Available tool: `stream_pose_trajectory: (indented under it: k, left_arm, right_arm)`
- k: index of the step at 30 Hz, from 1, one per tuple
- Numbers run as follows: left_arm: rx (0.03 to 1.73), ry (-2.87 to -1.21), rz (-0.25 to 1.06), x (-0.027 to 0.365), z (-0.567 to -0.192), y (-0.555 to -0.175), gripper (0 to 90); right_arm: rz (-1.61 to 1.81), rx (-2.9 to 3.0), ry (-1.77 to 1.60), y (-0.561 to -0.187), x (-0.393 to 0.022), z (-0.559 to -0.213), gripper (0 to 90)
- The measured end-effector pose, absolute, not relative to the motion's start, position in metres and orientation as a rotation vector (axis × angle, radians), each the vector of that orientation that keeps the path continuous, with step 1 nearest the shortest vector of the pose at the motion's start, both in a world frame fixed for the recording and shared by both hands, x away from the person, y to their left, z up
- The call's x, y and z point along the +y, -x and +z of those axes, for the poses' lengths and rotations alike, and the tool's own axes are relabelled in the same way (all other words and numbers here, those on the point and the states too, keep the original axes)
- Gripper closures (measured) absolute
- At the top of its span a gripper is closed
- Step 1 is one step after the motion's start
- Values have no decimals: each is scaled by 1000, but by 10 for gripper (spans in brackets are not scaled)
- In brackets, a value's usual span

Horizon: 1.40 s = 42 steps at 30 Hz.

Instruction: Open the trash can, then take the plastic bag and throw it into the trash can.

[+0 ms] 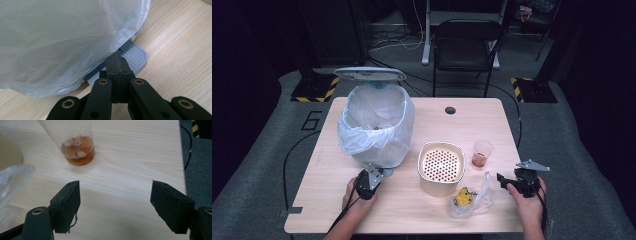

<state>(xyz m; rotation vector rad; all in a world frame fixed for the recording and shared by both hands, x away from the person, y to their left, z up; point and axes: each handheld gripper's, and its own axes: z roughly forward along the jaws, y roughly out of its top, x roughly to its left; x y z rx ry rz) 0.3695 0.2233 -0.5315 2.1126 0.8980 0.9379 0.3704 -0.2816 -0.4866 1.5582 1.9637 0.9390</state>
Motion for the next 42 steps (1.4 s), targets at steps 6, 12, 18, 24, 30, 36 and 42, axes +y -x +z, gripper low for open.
stream_pose_trajectory:
  k: [6,12,18,24,30,36,42]
  left_arm:
    - [901,-2112,931,224,-531,-370,900]
    - [895,-2115,938,224,-531,-370,900]
    - [896,-2105,942,223,-532,-369,900]
    - [895,-2106,941,223,-532,-370,900]
    - [893,-2116,938,224,-531,-370,900]
    - [891,-2116,937,224,-531,-370,900]
    - [891,-2117,938,224,-531,-370,900]
  right_arm:
    - [1025,1888,-1601,-359,-291,-459,182]
    - [1051,1967,-1538,-349,-281,-452,175]
    - [1070,2028,-1458,-340,-268,-446,144]
    - [1125,2063,-1410,-330,-252,-442,42]
    - [1160,2119,-1346,-324,-235,-441,0]
    - [1184,2176,-1310,-320,-219,-448,0]
    - [1175,2218,-1291,-317,-209,-454,0]
